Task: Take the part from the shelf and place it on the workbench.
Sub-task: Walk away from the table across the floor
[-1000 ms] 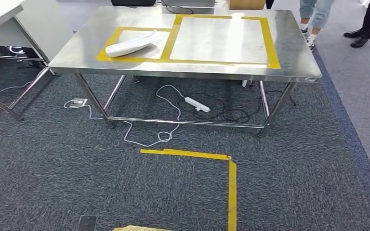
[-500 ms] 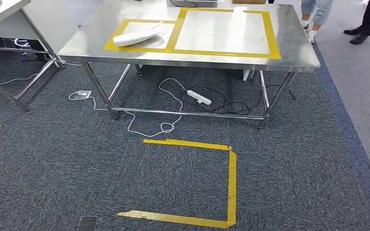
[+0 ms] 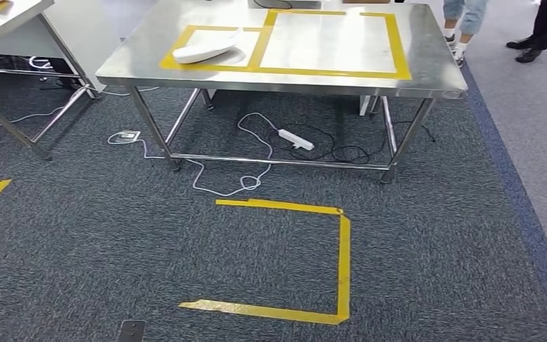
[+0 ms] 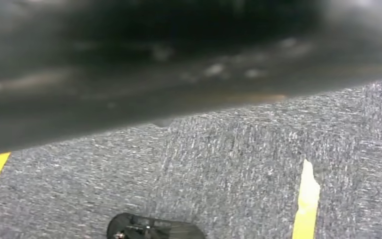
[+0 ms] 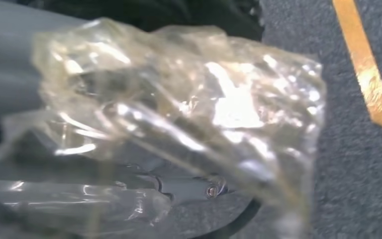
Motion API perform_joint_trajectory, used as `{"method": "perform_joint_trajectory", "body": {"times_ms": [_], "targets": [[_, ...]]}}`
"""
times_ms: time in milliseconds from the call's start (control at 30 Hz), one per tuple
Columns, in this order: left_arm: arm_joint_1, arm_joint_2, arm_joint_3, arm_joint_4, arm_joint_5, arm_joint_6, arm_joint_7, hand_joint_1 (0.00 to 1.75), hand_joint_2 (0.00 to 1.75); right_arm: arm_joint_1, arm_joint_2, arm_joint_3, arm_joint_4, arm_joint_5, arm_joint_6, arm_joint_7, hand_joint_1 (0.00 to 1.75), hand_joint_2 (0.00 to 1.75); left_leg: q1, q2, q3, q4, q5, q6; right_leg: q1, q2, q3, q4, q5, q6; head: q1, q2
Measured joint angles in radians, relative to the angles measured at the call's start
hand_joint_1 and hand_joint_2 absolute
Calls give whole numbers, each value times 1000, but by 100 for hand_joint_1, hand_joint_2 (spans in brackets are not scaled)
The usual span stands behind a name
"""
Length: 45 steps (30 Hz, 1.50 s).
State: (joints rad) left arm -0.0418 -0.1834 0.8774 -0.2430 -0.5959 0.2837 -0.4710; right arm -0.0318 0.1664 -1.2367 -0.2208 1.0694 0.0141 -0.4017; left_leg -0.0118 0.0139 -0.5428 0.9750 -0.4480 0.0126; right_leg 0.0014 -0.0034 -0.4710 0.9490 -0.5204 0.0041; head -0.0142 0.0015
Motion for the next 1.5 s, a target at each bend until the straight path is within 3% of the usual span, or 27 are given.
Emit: {"method": "perform_joint_trajectory", "body": {"times_ms": [67,167,200,233,267,333,400,533,600,667,700,733,767,800,867,933,1000,1067,1100,1167,1200,1233,1267,1300,1400,1433,1500], "targets": [[2,1,0,0,-2,-2,0,0,0,1,1,0,0,0,0,0,0,0,3,-4,-16,39,-36,-14,-3,-2,-6,-3,12,-15,-4,0],[3,4,0,0,-4,-4,0,0,0,0,1,0,0,1,1,-1,0,0,10,-7,-86,222,-151,-30,-3,-4,-20,0,26,-25,-10,0],[4,5,0,0,-5,-4,0,0,0,1,1,0,0,1,2,-1,0,0,11,-7,-102,271,-170,-32,-2,-4,-26,3,30,-25,-10,0],[4,5,0,0,-5,-4,0,0,0,2,1,0,0,1,2,-1,0,0,12,-7,-102,287,-168,-33,-2,-4,-33,8,33,-24,-10,0],[5,6,0,0,-5,-4,0,0,0,2,2,0,0,2,2,-1,0,0,13,-7,-84,264,-148,-32,-2,-3,-39,12,34,-24,-10,0],[5,7,0,0,-5,-4,0,0,0,2,2,0,0,2,2,-2,0,0,12,-7,-13,139,-84,-25,-1,-3,-46,20,36,-21,-10,0],[4,8,0,0,-5,-4,0,0,0,0,2,0,0,2,2,-3,0,0,10,-8,37,35,-52,-14,3,-2,-55,29,38,-14,-9,0],[4,8,0,1,-5,-6,0,0,0,0,2,0,0,4,2,-6,0,0,11,-7,33,7,-41,12,4,-3,-76,43,37,11,-9,0],[3,7,0,1,-5,-6,0,0,0,0,2,0,0,5,2,-7,0,0,14,-4,21,2,-28,26,1,0,-106,107,-20,22,-5,0],[1,7,0,1,-5,-7,-1,0,0,0,2,0,0,6,2,-8,0,0,13,-2,3,3,-16,32,-3,1,-156,238,-102,31,-1,0],[1,7,0,1,-5,-7,-1,0,0,0,2,0,0,7,2,-8,0,0,13,-2,-7,3,-10,32,-4,1,-173,295,-128,35,-1,0],[1,7,0,1,-5,-8,-2,0,0,1,2,0,0,7,2,-9,0,0,13,-1,-15,4,-3,31,-6,1,-175,321,-133,37,-1,0],[2,7,0,1,-5,-8,-2,0,0,1,2,0,0,8,2,-9,0,0,13,-1,-23,4,3,28,-7,1,-155,305,-118,38,-1,0],[2,7,0,1,-5,-8,-2,0,0,1,2,0,0,8,2,-9,0,0,13,-1,-30,5,9,25,-9,1,-117,252,-91,38,-1,0],[1,7,0,2,-4,-8,-2,0,0,-2,2,0,0,8,2,-9,0,0,13,-2,-41,8,19,16,-12,2,-14,96,-44,36,-1,0],[0,7,0,2,-3,-8,-2,0,0,-5,2,0,0,8,2,-11,0,0,10,-2,-48,13,30,4,-11,5,32,13,-32,29,-2,0],[-2,7,0,2,-2,-7,-2,0,0,-3,2,0,0,9,2,-13,0,0,10,-2,-51,13,41,-8,-9,6,20,11,-26,16,-3,0],[-1,7,1,2,-1,-6,-4,0,0,-2,2,0,0,9,3,-13,0,0,12,-5,-62,34,18,-19,-11,3,8,9,-15,-3,-5,0],[0,8,1,2,-1,-6,-5,0,0,-3,2,0,0,9,4,-14,0,0,14,-6,-75,69,-16,-24,-12,1,1,7,-8,-12,-7,0],[0,9,1,2,-2,-10,-8,0,0,-2,2,0,0,12,7,-15,0,0,15,-7,-113,192,-108,-32,-10,-1,-15,8,3,-21,-12,0],[1,10,1,2,-3,-13,-9,0,0,-1,2,0,0,14,9,-16,0,0,16,-7,-128,253,-140,-34,-8,-2,-24,9,8,-22,-12,0],[1,11,2,2,-3,-16,-10,0,0,-1,2,0,0,15,11,-17,0,0,16,-7,-130,291,-153,-33,-6,-3,-31,9,14,-23,-12,0],[2,12,3,2,-4,-18,-11,0,0,-1,1,0,0,17,13,-18,0,0,15,-7,-115,292,-146,-31,-3,-3,-35,10,19,-23,-12,0],[2,13,4,2,-3,-20,-13,0,0,-1,1,0,0,17,14,-19,0,0,15,-7,-83,253,-123,-26,0,-3,-37,11,24,-23,-12,0],[1,17,6,2,-3,-22,-16,0,0,-2,0,0,0,19,16,-23,0,0,7,-6,44,55,-56,2,9,-5,-41,14,34,-18,-11,0],[1,18,7,2,-3,-22,-16,0,0,-2,-1,0,0,19,17,-24,0,0,4,-5,65,17,-51,10,10,-6,-44,15,37,-14,-11,0],[1,19,7,2,-3,-22,-18,0,0,-3,-3,0,0,21,18,-25,0,0,3,-5,68,-9,-55,18,11,-10,-50,17,43,-5,-11,0]]}}
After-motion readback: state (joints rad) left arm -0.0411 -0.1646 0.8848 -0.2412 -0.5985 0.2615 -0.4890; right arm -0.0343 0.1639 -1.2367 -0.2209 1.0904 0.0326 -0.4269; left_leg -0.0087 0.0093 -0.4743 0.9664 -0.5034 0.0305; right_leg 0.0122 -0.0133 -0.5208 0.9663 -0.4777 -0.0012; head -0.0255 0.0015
